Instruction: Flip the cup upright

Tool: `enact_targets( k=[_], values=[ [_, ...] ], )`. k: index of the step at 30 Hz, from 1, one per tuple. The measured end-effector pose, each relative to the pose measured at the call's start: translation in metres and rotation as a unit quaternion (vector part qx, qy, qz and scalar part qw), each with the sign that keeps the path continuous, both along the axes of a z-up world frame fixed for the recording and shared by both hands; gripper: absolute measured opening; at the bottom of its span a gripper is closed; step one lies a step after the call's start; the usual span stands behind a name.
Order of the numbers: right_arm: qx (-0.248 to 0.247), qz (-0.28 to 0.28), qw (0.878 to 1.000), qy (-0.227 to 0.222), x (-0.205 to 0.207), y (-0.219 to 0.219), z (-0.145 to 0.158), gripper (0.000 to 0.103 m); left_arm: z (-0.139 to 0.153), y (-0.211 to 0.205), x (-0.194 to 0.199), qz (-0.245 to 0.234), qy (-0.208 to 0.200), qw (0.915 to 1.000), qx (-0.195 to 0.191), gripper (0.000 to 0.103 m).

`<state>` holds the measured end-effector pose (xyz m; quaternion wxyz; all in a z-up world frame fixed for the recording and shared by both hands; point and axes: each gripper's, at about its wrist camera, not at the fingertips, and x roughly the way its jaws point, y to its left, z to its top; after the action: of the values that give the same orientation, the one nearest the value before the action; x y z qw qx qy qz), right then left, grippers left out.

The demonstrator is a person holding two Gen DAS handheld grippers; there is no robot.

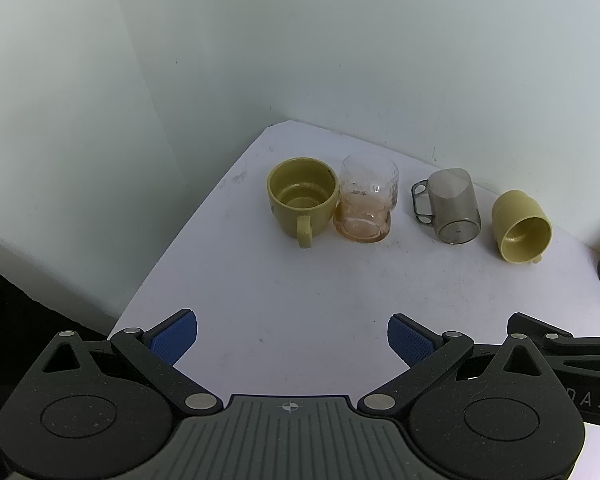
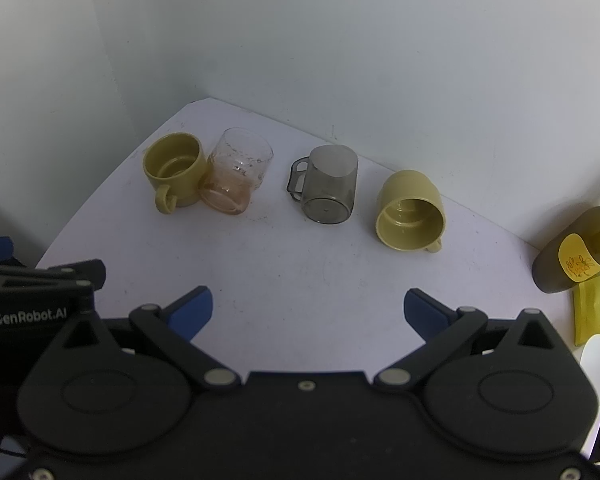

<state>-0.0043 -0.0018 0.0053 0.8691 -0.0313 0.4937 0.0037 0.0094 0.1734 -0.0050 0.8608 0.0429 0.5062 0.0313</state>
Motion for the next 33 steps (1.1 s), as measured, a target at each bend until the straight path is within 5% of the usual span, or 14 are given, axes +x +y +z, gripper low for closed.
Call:
enact_targets(
  k=[33],
  values=[
    [-0.002, -0.002, 1.000, 0.003, 0.000, -0.007, -0.001, 0.103, 0.015, 0.004, 0.002, 0.001, -0.006, 0.9999, 0.008, 0.103]
  ],
)
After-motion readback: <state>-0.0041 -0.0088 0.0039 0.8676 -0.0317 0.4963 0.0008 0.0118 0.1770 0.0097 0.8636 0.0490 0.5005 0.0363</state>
